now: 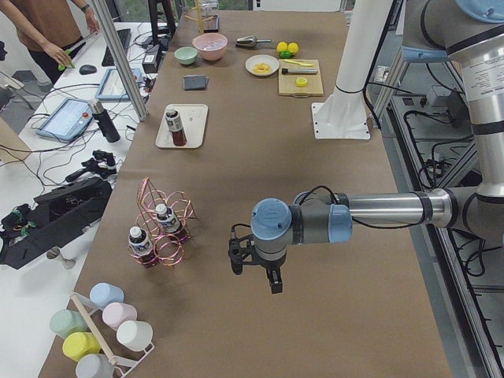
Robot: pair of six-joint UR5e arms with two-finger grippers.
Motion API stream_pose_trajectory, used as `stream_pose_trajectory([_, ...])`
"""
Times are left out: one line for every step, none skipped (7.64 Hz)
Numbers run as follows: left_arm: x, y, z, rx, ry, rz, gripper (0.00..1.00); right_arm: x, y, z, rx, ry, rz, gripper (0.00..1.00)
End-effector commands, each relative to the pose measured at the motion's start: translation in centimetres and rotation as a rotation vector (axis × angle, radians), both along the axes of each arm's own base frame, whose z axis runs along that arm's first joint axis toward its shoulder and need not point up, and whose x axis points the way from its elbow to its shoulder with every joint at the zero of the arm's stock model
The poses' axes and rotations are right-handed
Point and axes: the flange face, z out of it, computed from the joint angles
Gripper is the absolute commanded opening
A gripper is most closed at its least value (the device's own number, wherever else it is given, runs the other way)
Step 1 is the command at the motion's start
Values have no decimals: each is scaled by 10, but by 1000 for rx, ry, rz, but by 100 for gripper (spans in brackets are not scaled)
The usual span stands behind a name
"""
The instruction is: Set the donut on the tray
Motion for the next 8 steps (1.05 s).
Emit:
stream_pose_trajectory([0, 3, 14, -25, 1, 1, 98, 0, 2, 0, 1, -11, 3, 100])
stream_pose_trajectory([-2, 3, 11, -21, 2, -4, 98, 0, -1, 0, 2, -7, 2, 100])
stream_pose_trajectory([-2, 4, 13, -25, 4, -4, 98, 0, -2, -1, 2, -11, 3, 100])
stream_pose_trajectory([-2, 3, 14, -25, 2, -4, 98, 0, 2, 1, -4, -11, 3, 100])
stream_pose_trajectory([-1, 1, 16, -28, 3, -2, 98, 0, 1, -1, 2, -11, 2, 100])
stream_pose_trajectory([-1, 0, 14, -24, 4, -2, 98, 0, 1, -1, 1, -11, 3, 100])
stream_pose_trajectory([-1, 1, 14, -26, 4, -3, 98, 0, 1, 0, 1, -11, 1, 100])
stream_pose_trajectory([-1, 1, 16, -29, 3, -3, 98, 0, 1, 0, 0, -13, 2, 100])
